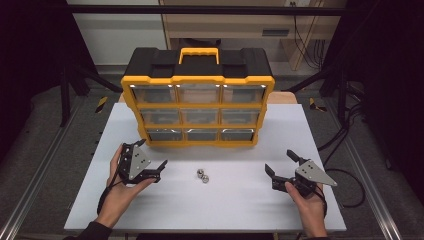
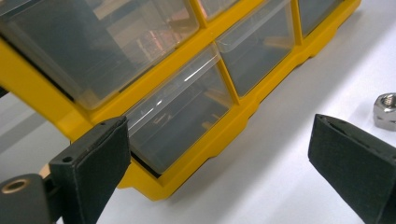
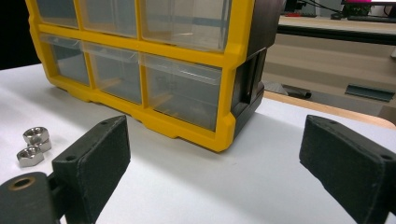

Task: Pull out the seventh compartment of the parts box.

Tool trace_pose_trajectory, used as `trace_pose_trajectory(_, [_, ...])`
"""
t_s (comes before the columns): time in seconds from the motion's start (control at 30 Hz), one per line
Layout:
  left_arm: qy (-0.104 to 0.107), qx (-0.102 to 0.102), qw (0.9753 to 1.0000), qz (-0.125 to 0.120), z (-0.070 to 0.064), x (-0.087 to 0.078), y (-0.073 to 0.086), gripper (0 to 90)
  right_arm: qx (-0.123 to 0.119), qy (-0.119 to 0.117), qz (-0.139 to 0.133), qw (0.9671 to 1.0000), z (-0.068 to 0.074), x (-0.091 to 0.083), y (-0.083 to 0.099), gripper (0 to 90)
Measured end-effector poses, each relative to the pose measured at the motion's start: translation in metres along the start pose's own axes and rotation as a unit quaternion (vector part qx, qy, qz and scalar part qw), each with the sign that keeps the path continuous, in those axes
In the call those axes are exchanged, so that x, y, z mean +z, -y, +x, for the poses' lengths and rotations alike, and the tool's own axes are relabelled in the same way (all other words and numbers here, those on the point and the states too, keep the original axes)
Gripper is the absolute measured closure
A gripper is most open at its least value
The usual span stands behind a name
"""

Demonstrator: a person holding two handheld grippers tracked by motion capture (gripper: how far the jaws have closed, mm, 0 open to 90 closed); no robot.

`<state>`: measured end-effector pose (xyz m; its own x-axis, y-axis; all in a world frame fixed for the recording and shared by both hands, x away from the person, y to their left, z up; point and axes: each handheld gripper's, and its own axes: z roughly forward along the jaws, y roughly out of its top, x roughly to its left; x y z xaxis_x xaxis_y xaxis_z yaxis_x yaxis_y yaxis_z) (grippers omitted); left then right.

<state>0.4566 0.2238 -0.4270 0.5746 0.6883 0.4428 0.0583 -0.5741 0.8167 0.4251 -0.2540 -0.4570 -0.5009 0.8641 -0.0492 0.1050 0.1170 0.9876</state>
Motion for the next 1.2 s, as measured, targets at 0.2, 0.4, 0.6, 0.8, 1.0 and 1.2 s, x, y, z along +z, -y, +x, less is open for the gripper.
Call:
trace_pose_trajectory(0.2, [-0.005, 0.017, 0.9998, 0.013, 0.002, 0.002, -0.006, 5.9, 0.003, 0.002, -0.004, 1.0000, -0.001, 0.000, 0.000, 8.4])
trace_pose_trajectory(0.4, [-0.011, 0.033, 0.9992, 0.021, 0.003, 0.003, -0.011, 7.1, 0.003, 0.005, -0.001, 1.0000, -0.001, -0.001, 0.000, 6.9])
trace_pose_trajectory(0.6, [-0.020, 0.058, 0.9977, 0.029, 0.004, 0.004, -0.017, 8.4, 0.004, 0.006, 0.000, 1.0000, -0.001, -0.001, 0.000, 6.8])
trace_pose_trajectory(0.8, [-0.031, 0.083, 0.9957, 0.030, 0.003, 0.006, -0.021, 9.6, 0.004, 0.005, 0.000, 1.0000, -0.001, -0.001, 0.000, 6.1])
trace_pose_trajectory(1.0, [-0.033, 0.097, 0.9941, 0.035, 0.001, 0.008, -0.023, 9.9, 0.007, 0.005, -0.002, 1.0000, -0.001, -0.001, 0.000, 7.0])
trace_pose_trajectory(1.2, [-0.036, 0.117, 0.9915, 0.043, 0.000, 0.010, -0.025, 10.5, 0.006, 0.002, -0.004, 1.0000, -0.001, -0.001, 0.000, 9.1])
